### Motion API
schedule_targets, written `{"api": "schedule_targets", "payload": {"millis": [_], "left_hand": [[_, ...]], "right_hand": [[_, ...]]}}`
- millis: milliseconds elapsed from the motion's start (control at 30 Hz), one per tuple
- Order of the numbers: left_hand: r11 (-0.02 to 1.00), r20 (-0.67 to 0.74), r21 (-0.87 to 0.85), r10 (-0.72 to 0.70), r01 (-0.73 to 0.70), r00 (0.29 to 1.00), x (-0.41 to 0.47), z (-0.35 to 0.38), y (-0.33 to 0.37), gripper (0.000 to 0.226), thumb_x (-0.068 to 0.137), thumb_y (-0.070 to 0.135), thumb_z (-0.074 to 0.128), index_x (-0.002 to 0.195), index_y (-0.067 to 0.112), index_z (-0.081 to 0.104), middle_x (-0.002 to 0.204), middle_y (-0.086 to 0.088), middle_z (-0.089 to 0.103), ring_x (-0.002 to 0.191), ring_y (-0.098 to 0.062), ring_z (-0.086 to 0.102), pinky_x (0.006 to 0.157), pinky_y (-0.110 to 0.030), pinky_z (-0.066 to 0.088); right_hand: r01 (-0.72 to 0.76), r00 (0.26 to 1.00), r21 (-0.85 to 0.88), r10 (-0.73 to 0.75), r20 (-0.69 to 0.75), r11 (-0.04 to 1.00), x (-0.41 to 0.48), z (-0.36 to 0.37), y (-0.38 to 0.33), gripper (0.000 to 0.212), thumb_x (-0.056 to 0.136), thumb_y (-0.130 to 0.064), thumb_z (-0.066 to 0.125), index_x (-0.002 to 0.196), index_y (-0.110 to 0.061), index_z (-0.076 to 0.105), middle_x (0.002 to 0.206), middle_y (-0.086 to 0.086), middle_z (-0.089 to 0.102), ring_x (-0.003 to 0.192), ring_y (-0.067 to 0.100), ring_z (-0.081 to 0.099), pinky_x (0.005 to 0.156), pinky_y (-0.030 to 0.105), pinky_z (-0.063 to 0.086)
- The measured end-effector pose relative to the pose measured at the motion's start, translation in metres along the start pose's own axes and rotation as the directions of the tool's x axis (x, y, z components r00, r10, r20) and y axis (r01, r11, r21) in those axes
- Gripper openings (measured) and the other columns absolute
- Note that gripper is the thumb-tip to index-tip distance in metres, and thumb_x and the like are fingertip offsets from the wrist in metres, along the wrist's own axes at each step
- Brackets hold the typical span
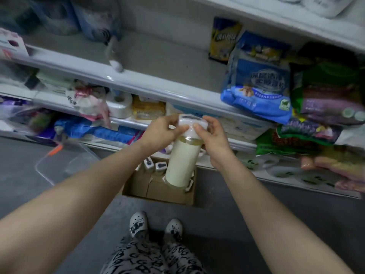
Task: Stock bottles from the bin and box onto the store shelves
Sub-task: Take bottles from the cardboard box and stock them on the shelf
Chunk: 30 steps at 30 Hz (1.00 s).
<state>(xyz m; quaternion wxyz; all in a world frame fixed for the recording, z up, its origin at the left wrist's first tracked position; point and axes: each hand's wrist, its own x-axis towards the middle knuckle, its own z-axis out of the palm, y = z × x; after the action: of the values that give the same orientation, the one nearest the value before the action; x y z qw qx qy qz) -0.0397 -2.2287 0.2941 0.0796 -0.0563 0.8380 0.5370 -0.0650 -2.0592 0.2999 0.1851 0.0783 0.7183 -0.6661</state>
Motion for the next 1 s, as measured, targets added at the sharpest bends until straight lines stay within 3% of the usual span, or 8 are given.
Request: {"api": "schedule_targets", "payload": {"millis": [133,300,367,533,700,867,1000], "left_hand": [[1.000,-0.058,-0.006,0.029,-0.030,0.998,-0.007,-0.015,0.027,0.047,0.082,0.057,0.061,0.109,0.021,0.070,0.101,0.003,0.074,0.095,-0.015,0.069,0.089,-0.043,0.056],[0.996,-0.121,-0.068,0.051,-0.060,0.991,-0.010,-0.030,0.047,0.064,0.069,0.071,0.063,0.101,0.016,0.068,0.093,-0.003,0.075,0.091,-0.024,0.071,0.087,-0.050,0.056],[0.994,-0.152,-0.083,0.052,-0.065,0.987,-0.015,-0.037,0.063,0.063,0.067,0.071,0.063,0.104,0.020,0.070,0.094,0.001,0.075,0.092,-0.021,0.071,0.087,-0.049,0.056],[0.986,-0.228,-0.060,0.140,-0.157,0.964,-0.028,-0.062,0.103,0.055,0.068,0.068,0.062,0.105,0.029,0.073,0.096,0.005,0.075,0.090,-0.019,0.072,0.086,-0.048,0.057],[0.968,-0.312,-0.055,0.217,-0.246,0.925,-0.038,-0.093,0.138,0.070,0.066,0.068,0.065,0.119,0.023,0.069,0.102,0.003,0.074,0.092,-0.015,0.072,0.081,-0.043,0.060],[0.952,-0.361,0.006,0.287,-0.306,0.887,-0.033,-0.133,0.162,0.078,0.065,0.075,0.064,0.125,0.025,0.065,0.112,0.006,0.071,0.103,-0.012,0.068,0.089,-0.043,0.057],[0.929,-0.395,0.029,0.350,-0.369,0.850,-0.024,-0.173,0.182,0.073,0.068,0.072,0.065,0.124,0.026,0.066,0.110,0.008,0.072,0.100,-0.010,0.069,0.086,-0.043,0.058]], "right_hand": [[0.037,0.999,0.001,-0.037,0.000,0.999,-0.010,-0.001,-0.034,0.040,0.093,-0.019,0.068,0.129,-0.019,0.051,0.127,0.004,0.062,0.111,0.021,0.063,0.085,0.034,0.055],[0.116,0.993,-0.012,-0.116,0.032,0.993,-0.020,0.000,-0.074,0.035,0.093,-0.015,0.067,0.123,-0.016,0.051,0.120,0.007,0.063,0.100,0.019,0.063,0.082,0.033,0.054],[0.154,0.987,-0.005,-0.153,0.046,0.988,-0.024,0.002,-0.090,0.031,0.093,-0.015,0.067,0.120,-0.017,0.052,0.114,0.005,0.064,0.095,0.017,0.063,0.076,0.031,0.052],[0.263,0.961,-0.011,-0.261,0.091,0.965,-0.037,0.007,-0.134,0.032,0.094,-0.014,0.066,0.123,-0.013,0.053,0.107,0.000,0.064,0.091,0.012,0.063,0.078,0.029,0.054],[0.347,0.927,0.008,-0.345,0.148,0.938,-0.049,0.018,-0.181,0.037,0.093,-0.016,0.067,0.127,-0.008,0.053,0.112,0.004,0.066,0.095,0.016,0.065,0.074,0.026,0.055],[0.411,0.894,0.015,-0.406,0.189,0.912,-0.055,0.034,-0.226,0.036,0.092,-0.023,0.069,0.125,-0.013,0.057,0.119,0.006,0.067,0.107,0.021,0.066,0.086,0.034,0.058],[0.453,0.874,0.042,-0.453,0.176,0.891,-0.049,0.056,-0.263,0.034,0.093,-0.021,0.068,0.124,-0.013,0.058,0.117,0.006,0.069,0.106,0.022,0.068,0.083,0.037,0.059]]}}
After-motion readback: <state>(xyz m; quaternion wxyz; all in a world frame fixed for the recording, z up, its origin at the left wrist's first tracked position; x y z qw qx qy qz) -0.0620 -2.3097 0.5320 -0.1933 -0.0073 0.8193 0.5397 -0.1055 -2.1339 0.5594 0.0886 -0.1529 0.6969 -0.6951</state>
